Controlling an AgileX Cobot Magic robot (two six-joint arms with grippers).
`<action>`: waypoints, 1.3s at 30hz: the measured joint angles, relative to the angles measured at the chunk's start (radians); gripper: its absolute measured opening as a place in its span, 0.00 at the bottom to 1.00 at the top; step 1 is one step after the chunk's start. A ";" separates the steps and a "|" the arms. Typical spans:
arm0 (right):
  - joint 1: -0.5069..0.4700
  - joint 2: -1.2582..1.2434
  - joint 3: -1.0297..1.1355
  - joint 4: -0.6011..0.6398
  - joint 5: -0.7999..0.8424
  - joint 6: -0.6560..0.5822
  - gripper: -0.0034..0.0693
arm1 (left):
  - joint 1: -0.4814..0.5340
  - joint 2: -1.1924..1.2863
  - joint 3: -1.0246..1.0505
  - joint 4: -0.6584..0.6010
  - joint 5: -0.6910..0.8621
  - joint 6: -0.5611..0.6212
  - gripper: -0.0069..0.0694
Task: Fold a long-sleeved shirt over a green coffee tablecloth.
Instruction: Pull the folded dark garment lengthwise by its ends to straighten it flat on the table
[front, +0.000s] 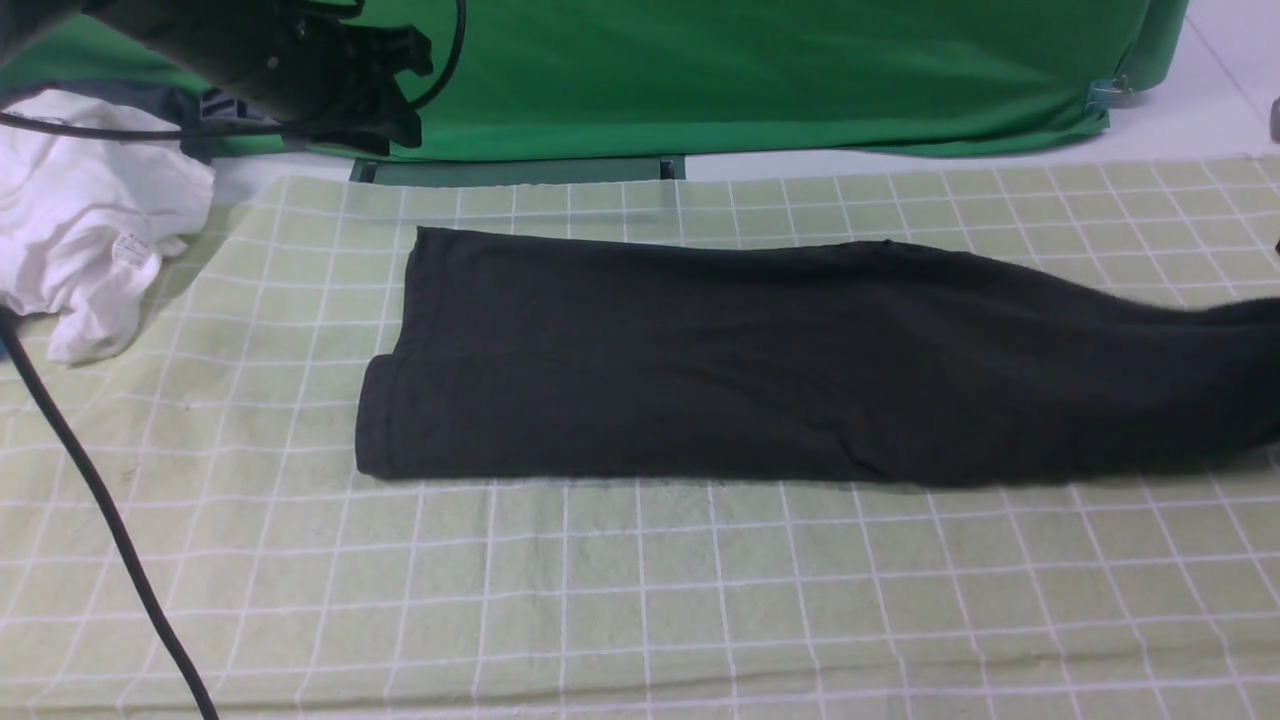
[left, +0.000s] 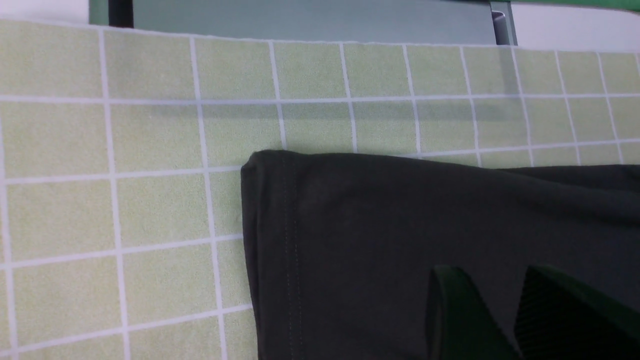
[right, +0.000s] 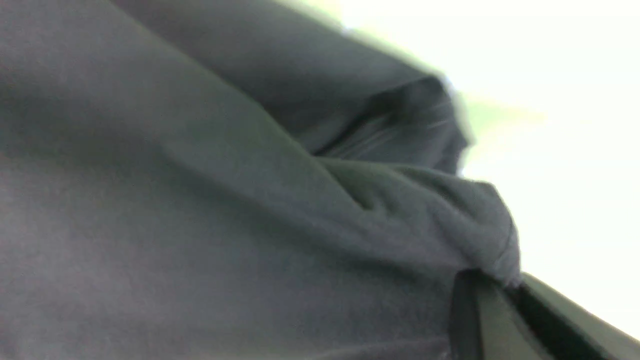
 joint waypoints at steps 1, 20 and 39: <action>-0.003 0.000 -0.001 -0.011 -0.012 0.000 0.09 | 0.000 0.000 0.000 0.000 -0.001 -0.003 0.34; -0.012 0.092 -0.105 -0.061 0.024 0.121 0.88 | 0.000 0.003 0.000 0.000 -0.002 -0.015 0.38; -0.047 0.195 0.047 0.090 0.006 0.097 0.86 | 0.000 0.003 0.000 -0.005 -0.010 -0.015 0.40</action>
